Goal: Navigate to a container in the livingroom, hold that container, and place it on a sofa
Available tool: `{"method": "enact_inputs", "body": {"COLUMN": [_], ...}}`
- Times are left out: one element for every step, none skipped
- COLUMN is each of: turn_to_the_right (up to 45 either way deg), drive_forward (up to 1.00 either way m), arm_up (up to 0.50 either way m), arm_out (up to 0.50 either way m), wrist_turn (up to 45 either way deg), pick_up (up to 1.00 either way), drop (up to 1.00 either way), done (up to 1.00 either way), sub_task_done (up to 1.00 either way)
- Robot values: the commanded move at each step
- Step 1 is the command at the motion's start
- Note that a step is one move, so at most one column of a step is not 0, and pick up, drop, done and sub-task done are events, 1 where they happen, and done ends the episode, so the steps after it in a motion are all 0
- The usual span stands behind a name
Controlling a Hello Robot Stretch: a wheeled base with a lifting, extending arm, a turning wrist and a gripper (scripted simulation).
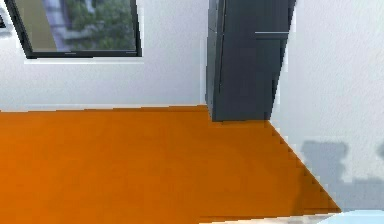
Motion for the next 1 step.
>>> {"method": "enact_inputs", "body": {"turn_to_the_right": [0.0], "drive_forward": [0.00], "arm_up": [0.00], "arm_out": [0.12], "wrist_turn": [0.0], "pick_up": [0.00], "drop": [0.00], "done": [0.00], "sub_task_done": [0.00]}}
